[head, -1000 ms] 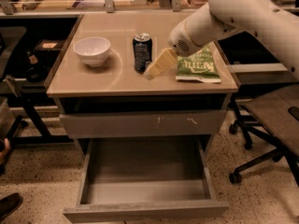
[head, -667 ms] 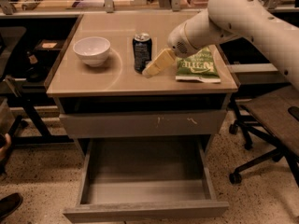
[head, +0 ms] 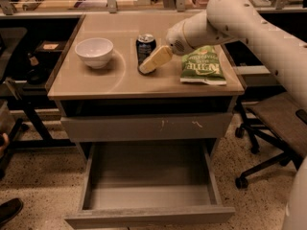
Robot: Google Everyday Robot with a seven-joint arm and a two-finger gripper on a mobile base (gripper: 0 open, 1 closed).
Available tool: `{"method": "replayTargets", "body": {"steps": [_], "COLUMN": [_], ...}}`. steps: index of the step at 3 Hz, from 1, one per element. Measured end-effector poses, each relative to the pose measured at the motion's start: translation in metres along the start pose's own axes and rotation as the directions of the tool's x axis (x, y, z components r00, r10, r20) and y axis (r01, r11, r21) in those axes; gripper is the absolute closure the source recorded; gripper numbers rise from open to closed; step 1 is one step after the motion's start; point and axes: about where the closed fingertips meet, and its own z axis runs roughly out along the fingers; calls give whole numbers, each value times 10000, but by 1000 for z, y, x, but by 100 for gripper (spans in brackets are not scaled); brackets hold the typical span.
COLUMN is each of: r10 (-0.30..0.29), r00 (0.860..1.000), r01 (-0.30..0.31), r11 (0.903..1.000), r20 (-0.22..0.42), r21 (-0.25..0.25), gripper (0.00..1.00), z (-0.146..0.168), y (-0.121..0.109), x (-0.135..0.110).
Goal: Place pepsi can into middle drawer
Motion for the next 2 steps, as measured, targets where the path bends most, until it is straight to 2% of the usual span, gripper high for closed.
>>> {"method": "replayTargets", "body": {"steps": [2], "r10": [56], "r00": [9990], "r01": [-41], "r11": [9994], "r20": [442], "r21": [-334], "gripper": [0], "z": [27], "y": [-1], "x": [-12]}}
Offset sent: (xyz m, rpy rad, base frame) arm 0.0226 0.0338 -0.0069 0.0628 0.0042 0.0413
